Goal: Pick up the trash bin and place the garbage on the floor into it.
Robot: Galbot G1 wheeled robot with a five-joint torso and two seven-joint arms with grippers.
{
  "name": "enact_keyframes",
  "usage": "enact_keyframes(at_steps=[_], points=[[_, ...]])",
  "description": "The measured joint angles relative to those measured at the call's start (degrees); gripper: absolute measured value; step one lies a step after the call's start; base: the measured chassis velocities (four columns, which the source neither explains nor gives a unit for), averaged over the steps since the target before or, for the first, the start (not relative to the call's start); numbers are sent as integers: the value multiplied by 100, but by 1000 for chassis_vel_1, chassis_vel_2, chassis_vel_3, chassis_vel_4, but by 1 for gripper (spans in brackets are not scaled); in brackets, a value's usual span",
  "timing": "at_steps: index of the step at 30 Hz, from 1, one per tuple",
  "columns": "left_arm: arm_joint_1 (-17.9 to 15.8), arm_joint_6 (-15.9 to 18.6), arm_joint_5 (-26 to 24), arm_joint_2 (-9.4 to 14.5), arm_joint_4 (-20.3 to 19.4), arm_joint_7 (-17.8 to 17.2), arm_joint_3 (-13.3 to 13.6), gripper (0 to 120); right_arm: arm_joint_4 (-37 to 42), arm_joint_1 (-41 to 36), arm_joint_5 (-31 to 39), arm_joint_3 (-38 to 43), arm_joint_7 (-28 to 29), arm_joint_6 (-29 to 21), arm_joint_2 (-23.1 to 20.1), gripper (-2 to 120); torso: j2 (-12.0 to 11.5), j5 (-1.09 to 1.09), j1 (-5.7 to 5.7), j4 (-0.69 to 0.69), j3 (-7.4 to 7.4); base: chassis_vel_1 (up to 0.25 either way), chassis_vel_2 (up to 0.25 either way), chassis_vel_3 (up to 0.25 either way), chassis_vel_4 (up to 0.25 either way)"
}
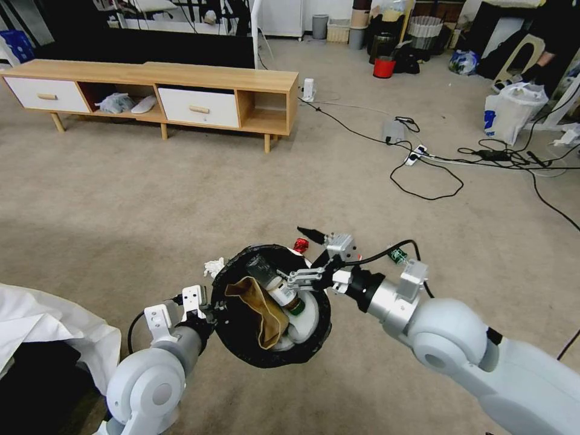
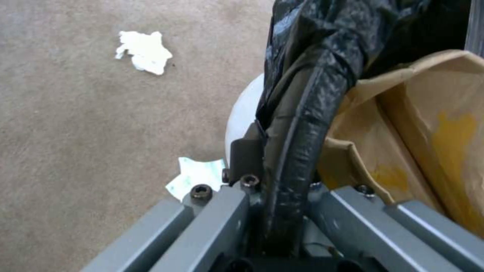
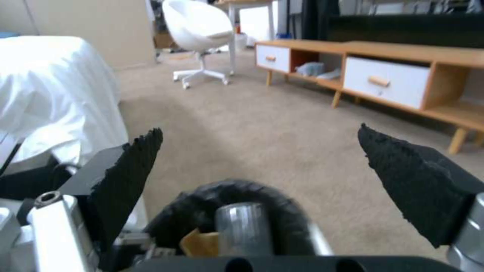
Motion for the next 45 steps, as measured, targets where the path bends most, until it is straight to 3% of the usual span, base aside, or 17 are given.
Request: enact_keyframes(at_steps=[9, 23, 31, 41, 45], points=[[197, -74, -262, -235, -134, -160, -560, 0, 0, -290, 176, 837, 36, 157, -112, 99, 0, 0, 0, 1, 0, 0, 0, 0, 0], [289, -127, -454, -386, -235, -491, -658, 0, 26, -841, 224, 1728, 143, 201, -141, 98, 0, 0, 0, 0, 0, 0, 0, 0, 0], [189, -143, -1093, -41, -278, -868, -837, 0, 57, -1725, 185, 2514, 293, 192, -252, 97, 0, 0, 0, 0, 0, 0, 0, 0, 0], [1, -52, -2231, 540, -246, -1596, -987, 0, -78, -2390, 32, 2595, 672, -19, -138, 96, 0, -1, 0, 0, 0, 0, 0, 0, 0], [-74, -51, -2504, 664, -180, -1768, -1014, 0, -126, -2506, -59, 2536, 790, -84, -28, 96, 0, -1, 0, 1, 0, 0, 0, 0, 0]])
